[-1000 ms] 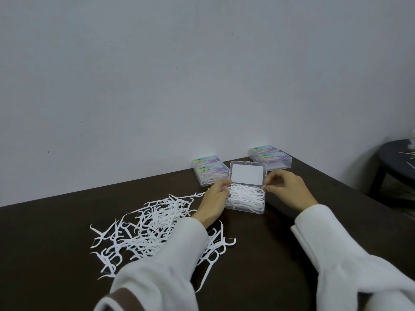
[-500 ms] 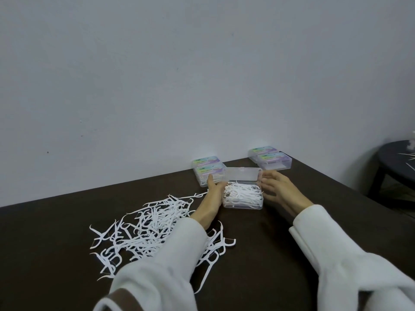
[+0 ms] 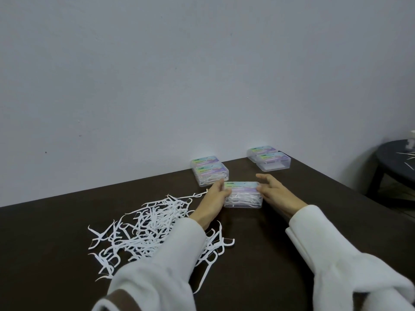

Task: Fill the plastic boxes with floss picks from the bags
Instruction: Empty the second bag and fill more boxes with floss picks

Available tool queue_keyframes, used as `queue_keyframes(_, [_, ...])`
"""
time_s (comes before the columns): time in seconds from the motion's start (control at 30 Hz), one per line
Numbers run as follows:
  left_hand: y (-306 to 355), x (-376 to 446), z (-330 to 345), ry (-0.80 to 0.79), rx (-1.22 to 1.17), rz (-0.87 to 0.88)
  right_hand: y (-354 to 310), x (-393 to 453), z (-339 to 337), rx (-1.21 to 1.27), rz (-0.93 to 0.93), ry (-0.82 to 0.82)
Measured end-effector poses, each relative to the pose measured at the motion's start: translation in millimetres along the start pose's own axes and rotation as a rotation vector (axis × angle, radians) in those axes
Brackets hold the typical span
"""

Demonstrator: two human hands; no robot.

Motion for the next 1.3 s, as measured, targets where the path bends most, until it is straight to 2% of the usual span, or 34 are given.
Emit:
queue_keyframes(0.17, [3, -5, 0, -0.018, 0.023, 0.04, -4, -1, -29, -0.099, -0.027, 0.245])
queue_keyframes(0.3, [4, -9, 2, -0.035, 0.042, 0.065, -8, -7, -32, -0.06, -0.057, 0.311])
queue_keyframes(0.43, [4, -9, 0, -0.021, 0.053, 0.073, -21, -10, -37, -0.265, -0.215, 0.399])
queue_keyframes(0.6, [4, -9, 0, -0.036, 0.084, 0.08, -32, -14, -32, -0.458, -0.321, 0.39])
queue_keyframes(0.77, [5, -10, -1, -0.049, 0.111, 0.094, -31, -14, -30, -0.5, -0.319, 0.387])
queue_keyframes(0.9, [11, -14, -1, -0.081, 0.205, 0.178, -28, -11, -26, -0.515, -0.314, 0.342])
queue_keyframes(1.03, [17, -14, -6, -0.024, 0.366, 0.324, -28, -10, -26, -0.512, -0.304, 0.334])
queue_keyframes(1.2, [20, -18, -6, -0.051, 0.504, 0.412, -27, -10, -26, -0.49, -0.289, 0.345])
queue_keyframes(1.3, [24, -20, -3, -0.062, 0.84, 0.494, -25, -11, -29, -0.451, -0.258, 0.364])
Point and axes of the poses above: each hand's wrist, its own x-axis towards the middle knuckle, its own z-axis out of the palm, y = z × x, the point moved 8 cm from there along x, towards the middle knuckle, and after that the axes turned 9 degrees about y, right-handed, at the moved point
